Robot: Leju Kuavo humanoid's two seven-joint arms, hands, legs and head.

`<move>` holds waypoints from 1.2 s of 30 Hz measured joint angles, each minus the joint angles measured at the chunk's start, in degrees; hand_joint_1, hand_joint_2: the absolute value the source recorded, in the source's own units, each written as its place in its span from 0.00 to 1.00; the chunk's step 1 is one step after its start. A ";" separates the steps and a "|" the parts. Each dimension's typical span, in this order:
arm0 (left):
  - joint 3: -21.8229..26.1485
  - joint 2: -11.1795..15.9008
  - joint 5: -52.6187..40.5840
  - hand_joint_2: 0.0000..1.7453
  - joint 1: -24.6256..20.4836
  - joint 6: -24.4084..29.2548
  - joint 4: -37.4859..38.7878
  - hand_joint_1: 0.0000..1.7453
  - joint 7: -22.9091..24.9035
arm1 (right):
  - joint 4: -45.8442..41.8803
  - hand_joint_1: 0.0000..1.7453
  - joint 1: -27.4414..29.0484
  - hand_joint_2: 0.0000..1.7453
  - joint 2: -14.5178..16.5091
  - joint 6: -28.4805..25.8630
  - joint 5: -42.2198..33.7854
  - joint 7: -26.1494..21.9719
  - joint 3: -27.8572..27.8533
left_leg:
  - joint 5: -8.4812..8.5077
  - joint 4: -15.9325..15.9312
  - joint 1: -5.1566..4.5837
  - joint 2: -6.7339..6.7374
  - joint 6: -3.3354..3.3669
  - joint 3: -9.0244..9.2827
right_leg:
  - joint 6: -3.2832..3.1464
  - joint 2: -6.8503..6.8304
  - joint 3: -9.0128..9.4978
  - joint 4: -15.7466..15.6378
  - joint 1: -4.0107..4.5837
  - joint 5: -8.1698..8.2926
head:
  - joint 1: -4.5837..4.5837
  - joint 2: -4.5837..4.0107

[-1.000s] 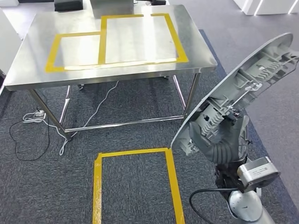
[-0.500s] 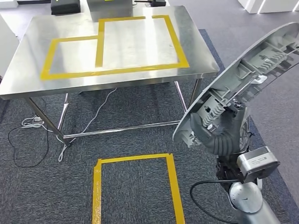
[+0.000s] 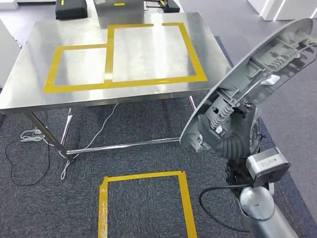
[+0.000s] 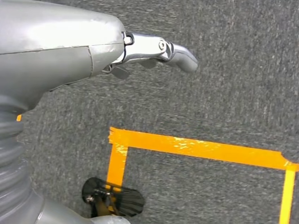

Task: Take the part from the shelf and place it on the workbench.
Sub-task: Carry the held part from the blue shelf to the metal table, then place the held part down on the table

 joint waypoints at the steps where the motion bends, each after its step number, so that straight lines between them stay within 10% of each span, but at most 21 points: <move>1: -0.08 -0.01 -0.02 1.00 -0.04 -0.01 0.00 0.00 -0.02 | 0.17 1.00 -0.33 1.00 0.01 -0.04 -0.01 0.08 -0.02 | -0.17 -0.08 0.05 -0.04 0.38 0.52 | 0.22 -0.02 -1.21 2.10 -0.03 -0.62 | 0.10 0.00; 5: -0.26 -0.02 -0.07 1.00 -0.07 -0.02 0.00 0.00 -0.06 | 1.10 1.00 -0.87 1.00 0.07 -0.16 -0.01 0.35 -0.05 | -1.64 -0.18 0.01 -0.11 1.10 1.92 | 0.59 -0.03 -10.66 14.78 -0.08 -4.97 | 0.32 0.00; 7: -0.28 -0.01 -0.16 1.00 0.01 -0.02 0.00 0.00 -0.05 | 1.61 1.00 -0.89 1.00 0.07 -0.21 -0.01 0.47 -0.05 | -2.78 -0.18 -0.03 -0.25 1.00 3.32 | 0.29 -0.04 -12.00 12.92 -0.04 -3.18 | 0.36 0.00; 11: -0.34 -0.11 -0.37 1.00 -0.07 -0.03 0.00 0.00 -0.07 | 2.35 1.00 -1.22 1.00 0.08 -0.20 0.14 0.67 -0.01 | -5.22 -0.26 -0.17 -0.46 0.15 5.96 | -1.00 -0.05 -9.54 1.19 0.39 5.69 | 0.34 0.00; 15: -0.52 -0.14 -0.49 1.00 -0.29 -0.07 0.01 0.00 -0.08 | 2.99 1.00 -1.96 1.00 0.26 -0.22 0.37 1.11 0.05 | -5.23 1.00 -0.27 -0.36 -1.09 6.56 | -2.12 -0.06 -7.04 -0.81 0.28 5.76 | 0.28 0.00; 21: -0.73 -0.08 -0.62 1.00 -0.50 -0.13 0.00 0.00 -0.08 | 4.46 1.00 -4.03 1.00 0.83 -0.12 0.76 1.68 0.27 | -10.05 14.33 0.08 -0.28 -2.50 -4.04 | -2.81 0.02 -2.85 -1.91 -0.03 3.24 | -0.13 0.00; 26: -0.79 -0.01 -0.68 1.00 -0.12 -0.17 0.01 0.00 -0.04 | 5.97 1.00 -4.77 1.00 1.19 0.10 0.81 1.91 0.61 | 0.94 1.98 -0.14 -0.05 -1.80 -3.76 | -1.70 0.16 0.52 -1.84 0.09 -0.12 | -0.13 0.00; 29: -0.96 -0.03 -0.79 1.00 -0.03 -0.21 0.00 0.00 0.00 | 6.69 1.00 -5.67 1.00 1.39 0.25 0.81 2.25 0.90 | 1.96 0.85 -0.33 0.05 -0.54 -3.36 | -0.55 0.40 0.87 -1.38 0.21 -0.34 | -0.02 0.00; 32: -1.15 -0.05 -0.82 1.00 -0.29 -0.21 0.00 0.00 -0.04 | 7.23 1.00 -6.74 1.00 1.43 0.24 0.79 2.42 1.12 | 1.53 -0.15 0.00 -0.06 0.51 -1.80 | 0.17 0.29 -3.64 5.74 0.13 0.58 | 0.28 0.00; 36: -1.22 -0.03 -0.80 1.00 -0.44 -0.21 0.00 0.00 -0.05 | 8.10 1.00 -7.50 1.00 1.53 0.14 0.56 2.63 1.36 | -0.35 -0.39 -0.01 -0.28 1.00 0.43 | 0.53 0.20 -12.17 14.74 0.03 -4.37 | 0.47 0.00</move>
